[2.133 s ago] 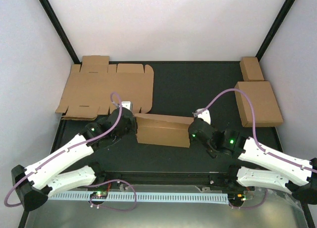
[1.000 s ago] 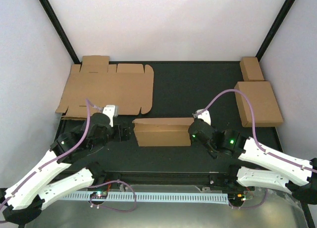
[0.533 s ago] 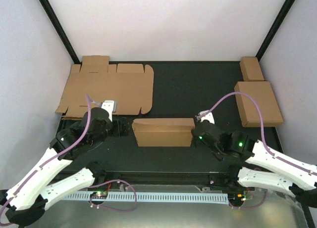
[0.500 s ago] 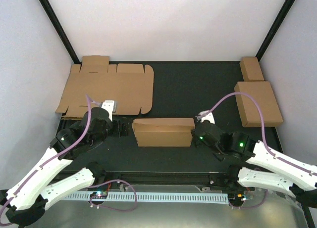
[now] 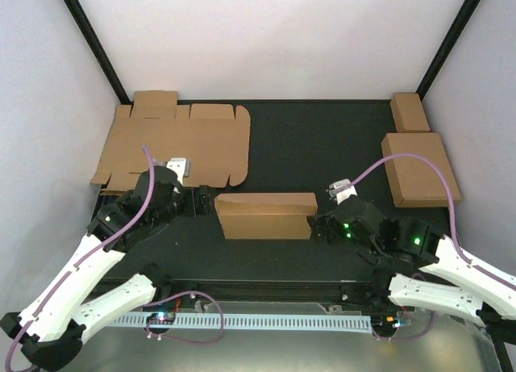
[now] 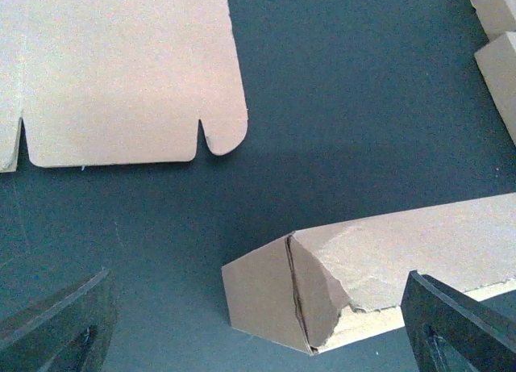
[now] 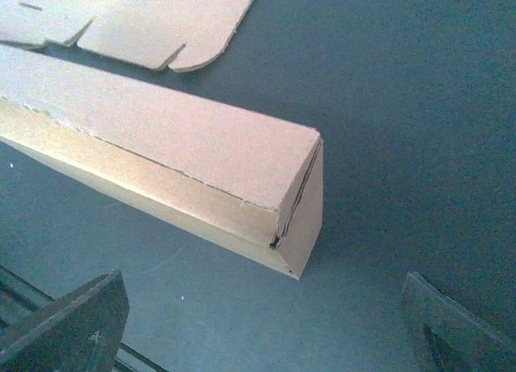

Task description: Fold the paper box

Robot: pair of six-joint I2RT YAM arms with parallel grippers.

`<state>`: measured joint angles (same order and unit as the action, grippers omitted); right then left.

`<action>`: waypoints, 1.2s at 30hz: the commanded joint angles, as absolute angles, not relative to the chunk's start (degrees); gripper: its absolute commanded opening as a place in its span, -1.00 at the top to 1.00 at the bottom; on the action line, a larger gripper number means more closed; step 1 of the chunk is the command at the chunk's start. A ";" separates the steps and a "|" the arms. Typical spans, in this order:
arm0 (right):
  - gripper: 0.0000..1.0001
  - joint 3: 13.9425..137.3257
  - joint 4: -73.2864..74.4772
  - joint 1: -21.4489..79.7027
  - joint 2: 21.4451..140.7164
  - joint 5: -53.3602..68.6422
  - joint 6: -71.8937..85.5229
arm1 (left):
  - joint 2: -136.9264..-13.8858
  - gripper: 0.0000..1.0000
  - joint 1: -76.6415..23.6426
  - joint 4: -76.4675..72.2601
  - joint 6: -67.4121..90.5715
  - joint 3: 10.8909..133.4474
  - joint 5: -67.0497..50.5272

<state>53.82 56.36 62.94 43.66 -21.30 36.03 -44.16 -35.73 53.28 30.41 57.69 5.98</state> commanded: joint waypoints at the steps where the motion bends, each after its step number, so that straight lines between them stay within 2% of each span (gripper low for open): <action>1: -0.93 58.16 58.41 63.08 42.41 -23.08 33.82 | -44.82 -0.97 -32.71 51.81 28.87 58.97 1.38; 6: -0.96 61.25 57.55 62.74 43.88 -25.15 30.21 | -44.59 -0.97 -30.16 47.40 28.31 58.36 -5.19; 10: -0.92 64.09 54.81 58.22 46.86 -21.29 26.59 | -46.58 -0.94 -28.75 45.76 27.72 59.44 -10.46; 13: -0.70 65.96 51.54 50.78 49.63 -12.85 23.30 | -48.60 -0.76 -27.57 45.45 27.02 61.05 -13.44; 14: -0.54 66.67 50.74 48.15 50.58 -8.03 22.61 | -49.01 -0.64 -27.21 44.88 26.84 61.30 -14.74; 15: -0.25 67.31 49.82 45.57 51.30 -4.12 22.18 | -49.26 -0.43 -26.69 43.93 26.86 61.30 -16.11; 18: 0.55 67.79 46.16 40.71 52.15 5.64 22.32 | -50.31 0.31 -25.61 41.45 26.89 60.49 -21.14; 20: 0.87 66.78 43.24 38.43 52.11 11.98 23.90 | -52.60 0.84 -24.70 40.95 26.91 60.28 -24.64; 21: 0.95 65.95 41.84 37.60 52.18 14.82 24.65 | -53.48 0.95 -24.29 40.70 26.78 60.03 -26.28; 27: 0.97 57.79 31.93 33.32 52.18 29.86 30.55 | -56.66 0.97 -23.21 38.15 26.86 57.07 -35.20; 36: 0.97 46.61 19.67 27.67 52.31 42.24 36.12 | -54.67 0.97 -22.43 33.20 29.65 48.86 -39.63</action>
<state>49.89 28.14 29.91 52.40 33.39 32.88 -56.53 -23.27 36.91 28.10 51.24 -35.97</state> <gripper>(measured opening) 0.017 0.019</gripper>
